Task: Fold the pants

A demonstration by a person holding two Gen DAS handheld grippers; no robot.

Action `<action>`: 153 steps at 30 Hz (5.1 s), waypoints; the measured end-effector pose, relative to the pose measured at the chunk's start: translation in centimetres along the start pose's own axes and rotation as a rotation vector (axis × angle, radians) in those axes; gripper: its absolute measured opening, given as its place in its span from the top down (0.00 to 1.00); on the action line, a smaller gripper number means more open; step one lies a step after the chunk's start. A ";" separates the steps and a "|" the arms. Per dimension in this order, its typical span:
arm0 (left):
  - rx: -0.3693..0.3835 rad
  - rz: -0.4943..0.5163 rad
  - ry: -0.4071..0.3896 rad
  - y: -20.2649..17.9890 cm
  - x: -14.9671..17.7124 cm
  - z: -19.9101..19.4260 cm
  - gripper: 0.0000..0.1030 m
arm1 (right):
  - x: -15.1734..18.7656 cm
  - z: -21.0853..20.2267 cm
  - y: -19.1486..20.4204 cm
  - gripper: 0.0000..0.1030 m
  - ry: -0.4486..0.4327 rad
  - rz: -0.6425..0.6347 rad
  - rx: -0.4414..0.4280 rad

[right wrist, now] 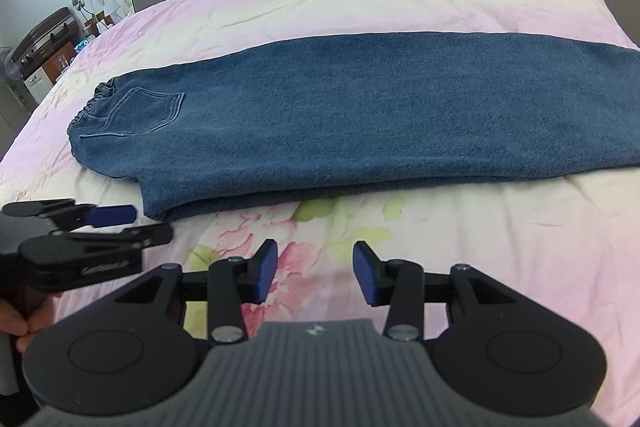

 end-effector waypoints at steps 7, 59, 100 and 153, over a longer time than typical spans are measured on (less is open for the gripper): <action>0.002 0.006 -0.108 0.4 -1.9 -2.7 0.85 | 0.7 1.2 0.3 0.61 0.013 -0.060 -0.002; 0.156 -0.184 0.065 8.9 -9.5 0.1 0.80 | -10.7 5.4 -6.9 0.61 0.038 -0.181 0.111; 0.473 0.052 0.142 -19.8 -13.6 6.9 0.84 | -6.2 -2.2 -41.7 0.58 -0.082 0.849 0.234; 0.309 -0.229 0.059 4.8 -10.0 -1.4 0.85 | -11.5 8.2 7.2 0.91 0.086 -0.466 0.237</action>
Point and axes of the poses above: each gripper's, at about its wrist camera, not at the fingertips, and z roughly the way its jaws point, y to its left, x to its underside, the point moved 3 cm from there along z, roughly the way its jaws point, and after that the axes turned 3 degrees about x, right-handed, at the moved point
